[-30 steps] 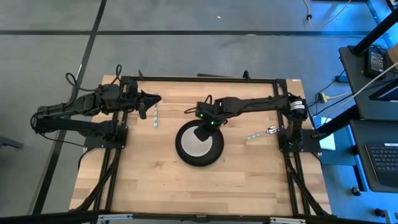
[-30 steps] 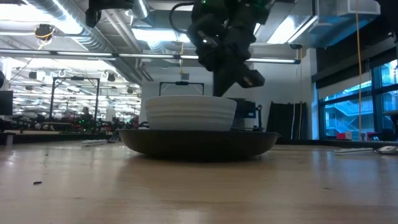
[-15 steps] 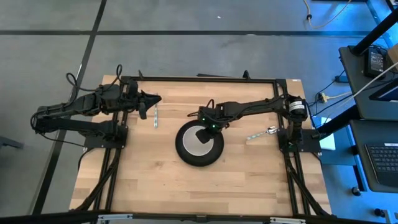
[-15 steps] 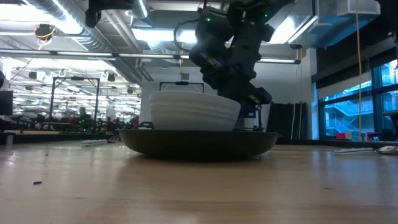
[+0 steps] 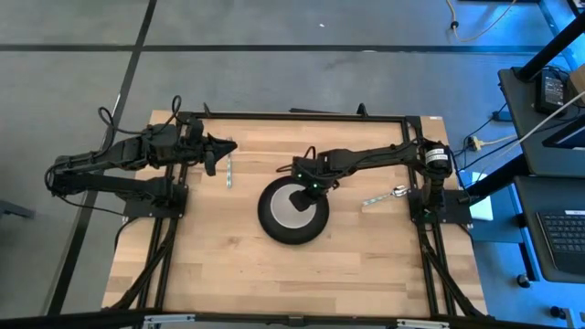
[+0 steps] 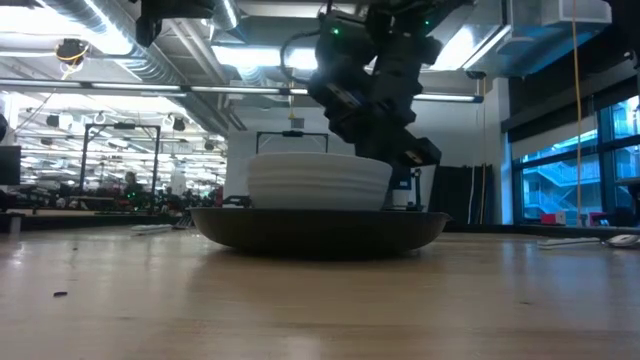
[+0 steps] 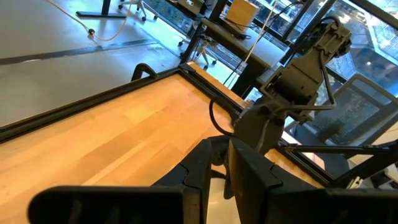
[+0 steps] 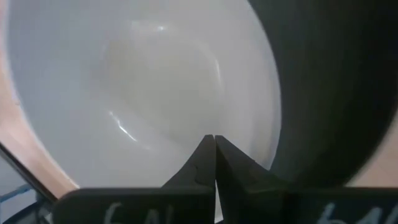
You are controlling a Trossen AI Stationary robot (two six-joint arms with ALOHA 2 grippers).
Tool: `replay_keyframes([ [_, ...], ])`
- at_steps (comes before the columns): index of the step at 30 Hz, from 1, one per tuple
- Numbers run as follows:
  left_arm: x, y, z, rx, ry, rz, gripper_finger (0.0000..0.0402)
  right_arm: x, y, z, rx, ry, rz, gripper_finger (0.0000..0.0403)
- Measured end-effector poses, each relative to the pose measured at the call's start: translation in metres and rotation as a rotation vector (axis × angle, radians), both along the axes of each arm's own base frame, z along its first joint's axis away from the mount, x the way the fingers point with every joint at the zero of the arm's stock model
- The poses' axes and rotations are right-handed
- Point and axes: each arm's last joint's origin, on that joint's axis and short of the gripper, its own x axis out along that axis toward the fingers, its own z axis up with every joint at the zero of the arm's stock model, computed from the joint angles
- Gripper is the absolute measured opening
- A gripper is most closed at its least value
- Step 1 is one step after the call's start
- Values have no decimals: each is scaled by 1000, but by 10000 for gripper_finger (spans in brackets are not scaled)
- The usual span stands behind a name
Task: Pick and place plate/cup/fork/spoon on tray
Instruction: Stack the white bowl on the black plate, then move the green patterned fork to the left side of the black plate
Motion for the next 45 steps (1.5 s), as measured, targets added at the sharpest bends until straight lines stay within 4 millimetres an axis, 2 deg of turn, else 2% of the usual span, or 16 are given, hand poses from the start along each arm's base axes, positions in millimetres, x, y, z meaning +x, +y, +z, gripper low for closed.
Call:
replay_keyframes([
  [4, 0, 0, 0, 0, 0, 0, 50, -5, 0, -2, 5, 59, 0, 1],
  [8, 0, 0, 0, 0, 0, 0, 50, -1, 0, 1, 8, 9, 5, 1],
  [16, 0, 0, 0, 0, 1, 0, 50, 13, -1, 35, -6, -90, 50, 1],
  [22, 0, 0, 0, -3, -1, 0, 50, 26, -2, 81, -46, -234, 119, 2],
  [28, -1, 0, -2, -56, -3, 22, 50, 29, -2, 146, -128, -400, 223, 6],
  [33, -3, 0, -8, -157, 22, 78, 50, 21, 3, 205, -232, -559, 309, 11],
  [38, -7, 1, -21, -285, 112, 168, 50, 0, 14, 255, -420, -640, 384, 12],
  [41, -11, 1, -30, -348, 182, 246, 50, -18, 18, 266, -513, -637, 391, 13],
  [45, -13, 1, -36, -426, 220, 309, 50, -41, 19, 268, -526, -543, 363, 13],
])
